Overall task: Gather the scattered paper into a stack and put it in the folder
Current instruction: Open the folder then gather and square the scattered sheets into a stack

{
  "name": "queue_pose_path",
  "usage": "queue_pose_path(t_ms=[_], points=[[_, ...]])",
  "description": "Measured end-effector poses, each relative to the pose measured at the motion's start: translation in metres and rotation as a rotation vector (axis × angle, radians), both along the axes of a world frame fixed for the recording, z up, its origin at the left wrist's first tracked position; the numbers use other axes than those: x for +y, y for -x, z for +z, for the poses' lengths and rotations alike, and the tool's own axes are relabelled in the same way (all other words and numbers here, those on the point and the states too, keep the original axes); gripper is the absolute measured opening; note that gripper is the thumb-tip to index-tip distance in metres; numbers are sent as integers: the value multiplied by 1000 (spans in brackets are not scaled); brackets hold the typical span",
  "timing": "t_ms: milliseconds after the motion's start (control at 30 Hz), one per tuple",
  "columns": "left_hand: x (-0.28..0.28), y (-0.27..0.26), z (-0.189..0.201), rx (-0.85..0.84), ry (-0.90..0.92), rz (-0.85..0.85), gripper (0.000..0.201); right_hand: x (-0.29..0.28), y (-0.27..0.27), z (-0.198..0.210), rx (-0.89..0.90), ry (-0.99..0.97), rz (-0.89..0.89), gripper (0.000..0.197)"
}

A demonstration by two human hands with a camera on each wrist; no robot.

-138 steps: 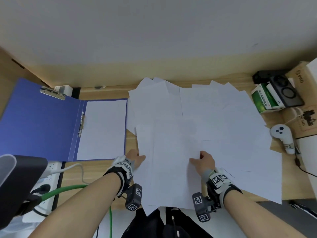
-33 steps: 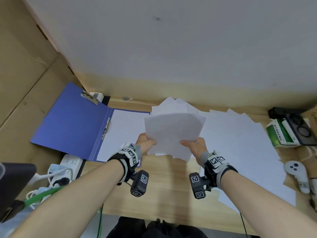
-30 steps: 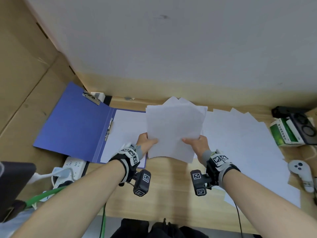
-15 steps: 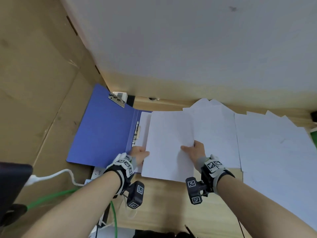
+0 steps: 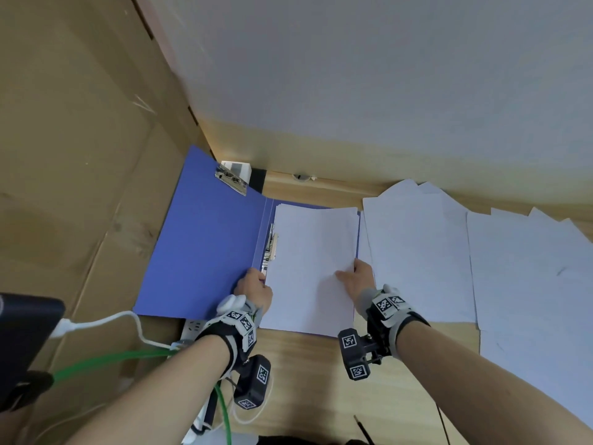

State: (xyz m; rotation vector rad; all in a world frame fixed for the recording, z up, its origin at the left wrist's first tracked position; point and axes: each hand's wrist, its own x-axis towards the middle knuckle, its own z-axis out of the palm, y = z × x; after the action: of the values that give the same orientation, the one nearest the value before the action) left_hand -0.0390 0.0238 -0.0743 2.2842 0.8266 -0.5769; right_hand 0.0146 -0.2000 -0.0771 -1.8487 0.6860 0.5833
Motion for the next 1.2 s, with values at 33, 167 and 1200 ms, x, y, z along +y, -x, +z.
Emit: queue_pose_path(t_ms=[33,167,1200], points=[[-3,0,1,-15,-4,-4,25,0,-1,-1,9,1,3,9],[-17,-4,12,-77,-28,-67,34,-6,1,2,39,13,39,12],[-271,-42,17,174,124,-282,47,-272,2,3,-21,143,100,17]])
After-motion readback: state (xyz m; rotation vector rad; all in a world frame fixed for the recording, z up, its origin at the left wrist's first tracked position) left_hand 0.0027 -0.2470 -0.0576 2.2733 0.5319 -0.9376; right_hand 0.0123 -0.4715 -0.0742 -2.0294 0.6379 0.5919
